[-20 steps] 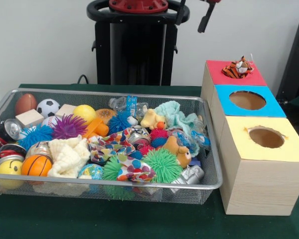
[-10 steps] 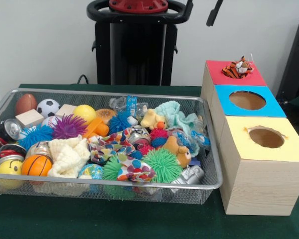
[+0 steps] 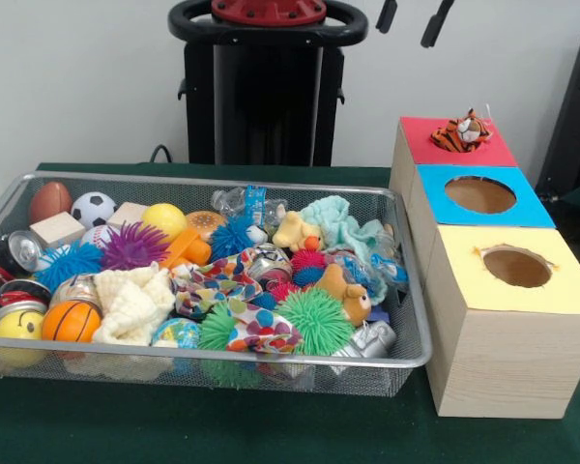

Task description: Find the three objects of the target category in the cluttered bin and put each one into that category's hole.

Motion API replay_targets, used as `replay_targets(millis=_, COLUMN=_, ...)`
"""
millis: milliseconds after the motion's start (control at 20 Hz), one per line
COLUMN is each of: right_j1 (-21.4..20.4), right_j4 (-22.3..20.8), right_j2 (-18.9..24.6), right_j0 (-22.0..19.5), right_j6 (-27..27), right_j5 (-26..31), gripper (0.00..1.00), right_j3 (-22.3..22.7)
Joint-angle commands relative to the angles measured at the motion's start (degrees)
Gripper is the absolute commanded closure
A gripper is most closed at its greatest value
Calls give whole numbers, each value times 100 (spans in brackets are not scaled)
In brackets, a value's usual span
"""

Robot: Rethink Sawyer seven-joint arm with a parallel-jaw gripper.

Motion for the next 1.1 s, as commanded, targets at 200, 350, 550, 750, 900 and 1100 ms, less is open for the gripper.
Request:
replay_targets(millis=200, right_j1=285, right_j4=-143, right_j2=75, right_j0=-87, right_j6=640, right_j5=627, gripper=0, right_j3=-6)
replay_targets(millis=350, right_j1=364, right_j4=-242, right_j2=-61, right_j0=-2, right_j6=753, right_j5=641, gripper=0, right_j3=-50)
replay_targets(millis=550, right_j1=522, right_j4=-326, right_j2=-288, right_j0=160, right_j6=993, right_j5=551, gripper=0, right_j3=-82)
replay_targets(millis=750, right_j1=698, right_j4=-215, right_j2=-419, right_j0=379, right_j6=1264, right_j5=457, gripper=0, right_j3=-21)
replay_targets(millis=900, right_j1=926, right_j4=-90, right_j2=-513, right_j0=611, right_j6=1573, right_j5=299, gripper=0, right_j3=-17)
replay_targets(millis=1100, right_j1=1172, right_j4=111, right_j2=-594, right_j0=932, right_j6=1891, right_j5=69, gripper=0, right_j3=-26)
